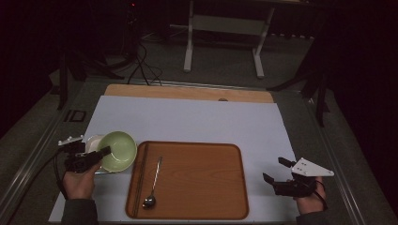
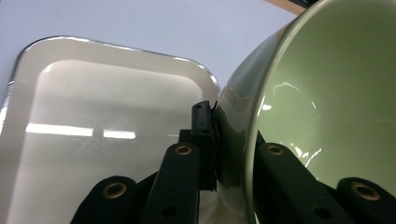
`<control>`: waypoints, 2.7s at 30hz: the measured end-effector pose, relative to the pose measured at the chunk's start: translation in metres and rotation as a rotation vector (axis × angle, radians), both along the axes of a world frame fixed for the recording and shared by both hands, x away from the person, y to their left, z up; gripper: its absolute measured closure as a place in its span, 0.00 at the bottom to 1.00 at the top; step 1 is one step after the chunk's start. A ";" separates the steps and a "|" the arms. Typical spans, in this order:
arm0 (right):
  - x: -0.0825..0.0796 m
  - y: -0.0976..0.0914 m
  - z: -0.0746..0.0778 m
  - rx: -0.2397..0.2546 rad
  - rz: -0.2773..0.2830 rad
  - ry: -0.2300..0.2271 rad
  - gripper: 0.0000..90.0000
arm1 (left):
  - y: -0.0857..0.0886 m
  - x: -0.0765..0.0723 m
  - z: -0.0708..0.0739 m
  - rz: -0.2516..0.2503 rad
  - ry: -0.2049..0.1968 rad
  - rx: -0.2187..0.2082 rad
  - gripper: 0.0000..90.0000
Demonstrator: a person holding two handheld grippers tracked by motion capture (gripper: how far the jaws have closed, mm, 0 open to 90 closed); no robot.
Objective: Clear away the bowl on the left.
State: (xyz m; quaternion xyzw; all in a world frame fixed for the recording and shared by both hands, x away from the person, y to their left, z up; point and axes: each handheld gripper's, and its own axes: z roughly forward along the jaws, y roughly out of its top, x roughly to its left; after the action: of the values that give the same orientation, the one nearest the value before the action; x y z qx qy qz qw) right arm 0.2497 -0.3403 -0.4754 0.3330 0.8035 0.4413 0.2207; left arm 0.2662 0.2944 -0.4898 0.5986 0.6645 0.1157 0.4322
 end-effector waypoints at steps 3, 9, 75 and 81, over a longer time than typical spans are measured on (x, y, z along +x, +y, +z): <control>0.000 0.000 0.000 0.000 0.000 -0.001 0.16 | -0.006 0.000 0.005 -0.022 -0.012 -0.002 0.94; 0.000 0.000 0.000 -0.001 0.001 -0.001 0.16 | -0.021 -0.001 0.012 -0.074 -0.022 0.000 0.93; 0.000 0.001 -0.001 -0.007 0.003 0.004 0.16 | -0.151 0.014 -0.024 -0.410 0.099 0.140 0.77; 0.000 0.000 -0.001 -0.006 0.004 0.005 0.16 | -0.150 0.013 -0.024 -0.399 0.097 0.159 0.67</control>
State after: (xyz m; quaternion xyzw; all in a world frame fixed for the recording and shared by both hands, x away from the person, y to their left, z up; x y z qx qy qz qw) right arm 0.2496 -0.3402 -0.4761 0.3320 0.8060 0.4386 0.2187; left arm 0.2792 0.1442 -0.5137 0.7553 0.5415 0.0511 0.3656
